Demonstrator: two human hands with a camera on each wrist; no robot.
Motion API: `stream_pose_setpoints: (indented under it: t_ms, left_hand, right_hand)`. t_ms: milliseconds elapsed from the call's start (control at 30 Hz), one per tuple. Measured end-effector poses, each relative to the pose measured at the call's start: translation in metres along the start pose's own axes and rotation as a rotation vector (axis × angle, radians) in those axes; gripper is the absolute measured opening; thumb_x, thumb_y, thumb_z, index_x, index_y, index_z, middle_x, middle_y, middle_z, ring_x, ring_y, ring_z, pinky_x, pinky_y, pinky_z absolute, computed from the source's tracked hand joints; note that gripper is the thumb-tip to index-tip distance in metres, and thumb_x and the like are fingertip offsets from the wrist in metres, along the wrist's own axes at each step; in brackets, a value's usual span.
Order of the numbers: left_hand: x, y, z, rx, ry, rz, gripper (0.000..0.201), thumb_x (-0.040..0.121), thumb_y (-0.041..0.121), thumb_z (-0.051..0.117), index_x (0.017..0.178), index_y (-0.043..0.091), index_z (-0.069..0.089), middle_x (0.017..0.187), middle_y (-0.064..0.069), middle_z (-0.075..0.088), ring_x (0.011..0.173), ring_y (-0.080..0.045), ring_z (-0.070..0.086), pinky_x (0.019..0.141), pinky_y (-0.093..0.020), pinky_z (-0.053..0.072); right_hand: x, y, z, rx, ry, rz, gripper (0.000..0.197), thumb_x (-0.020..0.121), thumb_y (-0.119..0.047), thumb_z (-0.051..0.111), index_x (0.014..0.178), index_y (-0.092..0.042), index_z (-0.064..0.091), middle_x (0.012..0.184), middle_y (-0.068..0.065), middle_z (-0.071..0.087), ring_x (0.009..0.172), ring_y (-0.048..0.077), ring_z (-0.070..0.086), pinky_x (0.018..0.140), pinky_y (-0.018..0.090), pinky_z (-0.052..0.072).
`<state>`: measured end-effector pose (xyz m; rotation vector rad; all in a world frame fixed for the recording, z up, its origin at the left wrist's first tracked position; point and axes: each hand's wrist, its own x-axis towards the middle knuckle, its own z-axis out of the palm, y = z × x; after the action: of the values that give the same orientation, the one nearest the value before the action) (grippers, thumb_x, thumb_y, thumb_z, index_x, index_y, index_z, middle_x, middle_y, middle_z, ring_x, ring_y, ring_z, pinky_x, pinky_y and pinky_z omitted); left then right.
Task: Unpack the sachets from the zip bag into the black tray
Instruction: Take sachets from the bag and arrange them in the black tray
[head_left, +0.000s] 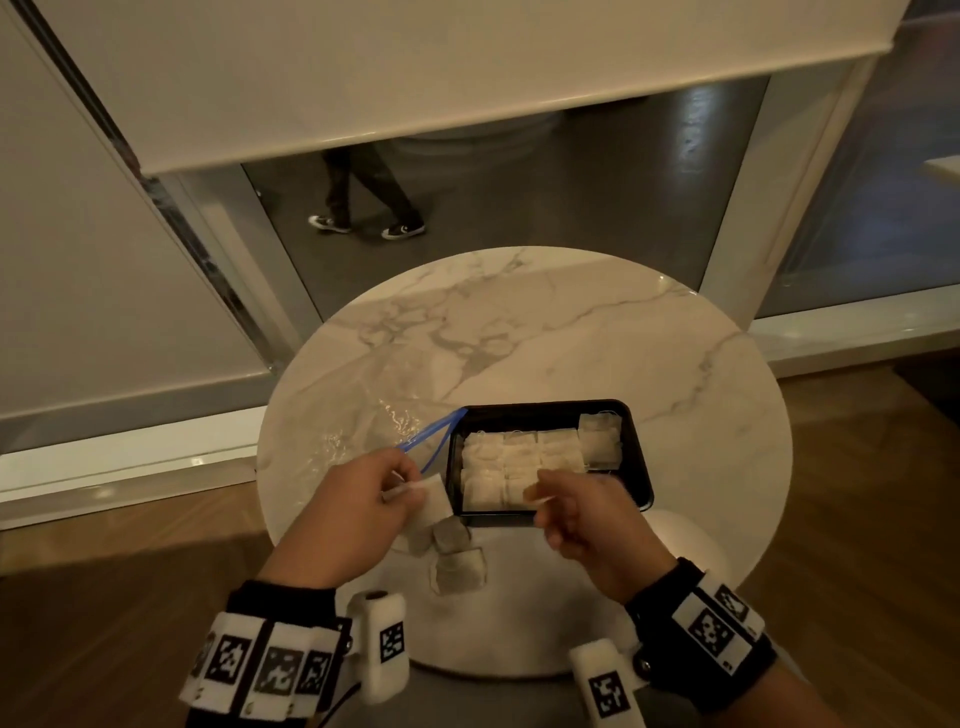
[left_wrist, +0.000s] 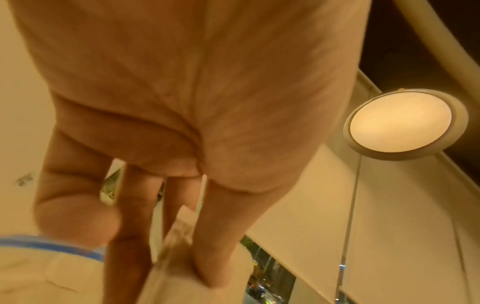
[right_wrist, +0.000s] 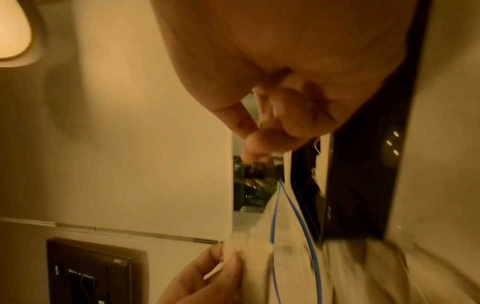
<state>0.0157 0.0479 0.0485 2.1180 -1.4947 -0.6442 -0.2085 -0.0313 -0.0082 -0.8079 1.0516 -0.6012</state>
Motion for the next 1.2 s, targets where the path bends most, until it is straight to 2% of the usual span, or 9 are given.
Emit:
stream_pose_setpoints:
  t_ms: [133,233,333,400,533,633,867,1067,1200]
  left_hand:
    - [0.003,0.027,0.013,-0.096,0.062,0.078,0.012,0.087,0.026,0.075,0.080,0.032,0.067,0.074,0.007,0.071,0.068,-0.008,0.066,0.062,-0.021,0.049]
    - [0.011,0.049,0.031,-0.120,0.067,0.111,0.010,0.087,0.031,0.075,0.082,0.034,0.068,0.077,0.006,0.071,0.069,-0.008,0.065,0.063,-0.026,0.051]
    - [0.023,0.070,0.051,-0.136,0.001,0.144,0.008,0.089,0.030,0.074,0.085,0.033,0.067,0.077,0.009,0.069,0.071,-0.004,0.065,0.062,-0.022,0.050]
    - [0.037,0.084,0.066,-0.098,-0.045,0.177,0.007,0.089,0.028,0.073,0.086,0.031,0.068,0.077,0.009,0.069,0.071,-0.005,0.065,0.062,-0.023,0.052]
    - [0.067,0.109,0.093,-0.023,-0.116,0.208,0.003,0.090,0.022,0.072,0.090,0.025,0.070,0.086,0.009,0.066,0.078,-0.003,0.060,0.067,-0.014,0.043]
    - [0.087,0.123,0.106,0.088,-0.198,0.216,0.004,0.091,0.018,0.069,0.092,0.020,0.073,0.094,0.004,0.067,0.084,-0.012,0.063,0.072,-0.021,0.048]
    - [0.115,0.141,0.121,0.275,-0.334,0.188,0.008,0.089,0.016,0.070,0.095,0.020,0.074,0.098,-0.001,0.070,0.088,-0.016,0.067,0.077,-0.029,0.058]
    - [0.128,0.145,0.131,0.435,-0.362,0.154,0.020,0.085,0.016,0.076,0.071,0.029,0.069,0.085,0.007,0.070,0.083,-0.014,0.068,0.073,-0.031,0.058]
    - [0.133,0.144,0.140,0.407,-0.414,0.155,0.015,0.084,0.010,0.076,0.084,0.025,0.078,0.093,0.005,0.075,0.086,-0.013,0.068,0.078,-0.028,0.057]
  right_hand:
    - [0.012,-0.017,-0.035,0.245,0.414,-0.313,0.032,0.092,-0.014,0.057,0.059,-0.015,0.056,0.046,-0.003,0.039,0.043,0.015,0.030,0.041,0.024,0.026]
    - [0.025,-0.019,-0.067,0.450,0.687,-0.225,0.027,0.090,-0.022,0.058,0.065,-0.015,0.054,0.047,-0.005,0.037,0.043,0.013,0.031,0.045,0.029,0.026]
    - [0.038,-0.006,-0.090,0.383,0.783,-0.229,0.018,0.089,-0.022,0.061,0.073,-0.014,0.061,0.064,0.000,0.049,0.061,0.018,0.042,0.058,0.033,0.038]
    - [0.044,0.005,-0.095,0.289,0.768,-0.288,0.008,0.090,-0.018,0.064,0.083,-0.014,0.066,0.077,0.003,0.056,0.074,0.021,0.050,0.069,0.037,0.044]
    - [0.057,0.019,-0.092,0.212,0.588,-0.307,0.008,0.087,-0.011,0.069,0.093,-0.012,0.064,0.086,0.010,0.065,0.075,0.025,0.060,0.067,0.037,0.051]
    - [0.061,0.023,-0.089,0.115,0.529,-0.323,0.011,0.086,-0.012,0.072,0.095,-0.008,0.066,0.087,0.014,0.072,0.077,0.027,0.071,0.066,0.035,0.056]
    - [0.062,0.031,-0.088,0.012,0.468,-0.412,0.011,0.091,-0.018,0.067,0.086,-0.008,0.067,0.081,0.013,0.072,0.072,0.021,0.069,0.067,0.035,0.059]
    - [0.067,0.035,-0.089,-0.008,0.465,-0.402,0.014,0.091,-0.025,0.067,0.086,-0.013,0.068,0.081,0.010,0.073,0.078,0.028,0.071,0.071,0.041,0.062]
    - [0.067,0.035,-0.088,0.001,0.466,-0.396,0.015,0.092,-0.025,0.066,0.088,-0.012,0.068,0.084,0.011,0.072,0.079,0.030,0.071,0.072,0.042,0.062]
